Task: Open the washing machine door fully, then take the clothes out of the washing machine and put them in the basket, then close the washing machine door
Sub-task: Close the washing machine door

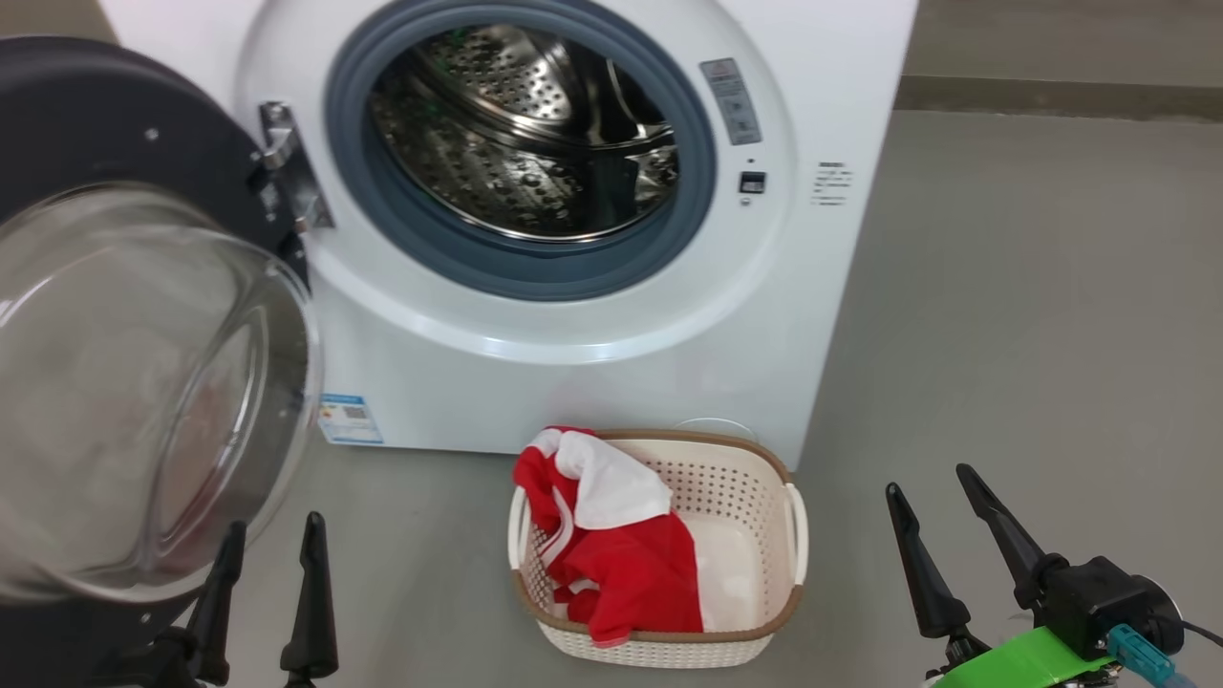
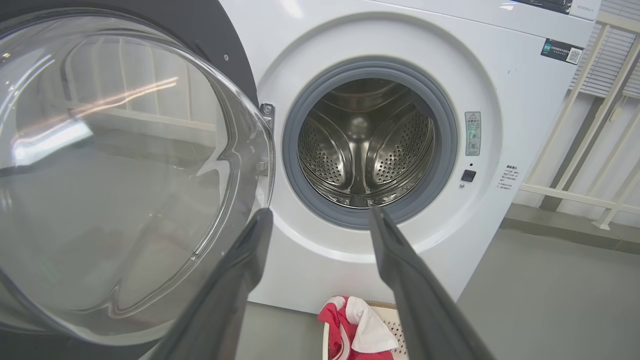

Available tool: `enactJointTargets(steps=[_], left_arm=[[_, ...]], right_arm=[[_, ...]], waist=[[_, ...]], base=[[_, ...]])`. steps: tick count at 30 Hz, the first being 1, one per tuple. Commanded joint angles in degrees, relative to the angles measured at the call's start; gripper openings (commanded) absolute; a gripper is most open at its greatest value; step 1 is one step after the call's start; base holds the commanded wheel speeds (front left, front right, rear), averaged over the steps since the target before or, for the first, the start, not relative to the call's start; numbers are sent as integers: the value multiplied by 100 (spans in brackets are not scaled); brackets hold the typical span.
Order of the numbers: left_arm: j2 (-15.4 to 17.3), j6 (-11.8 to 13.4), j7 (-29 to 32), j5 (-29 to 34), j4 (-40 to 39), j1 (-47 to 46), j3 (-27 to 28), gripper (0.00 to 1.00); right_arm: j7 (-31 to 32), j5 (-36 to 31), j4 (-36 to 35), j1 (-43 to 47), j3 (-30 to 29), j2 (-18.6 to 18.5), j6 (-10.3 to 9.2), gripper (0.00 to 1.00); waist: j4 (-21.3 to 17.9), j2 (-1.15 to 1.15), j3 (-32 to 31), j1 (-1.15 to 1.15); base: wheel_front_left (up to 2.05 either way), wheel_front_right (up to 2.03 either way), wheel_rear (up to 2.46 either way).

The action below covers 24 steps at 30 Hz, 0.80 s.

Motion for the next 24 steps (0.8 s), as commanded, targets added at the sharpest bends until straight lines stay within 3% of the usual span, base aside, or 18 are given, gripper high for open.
enactJointTargets(steps=[1, 24], left_arm=[[125, 50, 22, 59, -201, -53, 187, 100], [243, 396, 228, 352, -603, 144, 36, 100]], right_arm=[[-36, -41, -128, -164, 150, -52, 19, 100], [-36, -26, -147, -235, 208, -38, 19, 100]], waist=[[273, 0, -11, 0], [1590, 0, -103, 0]], base=[[0, 0, 0], [0, 0, 0]])
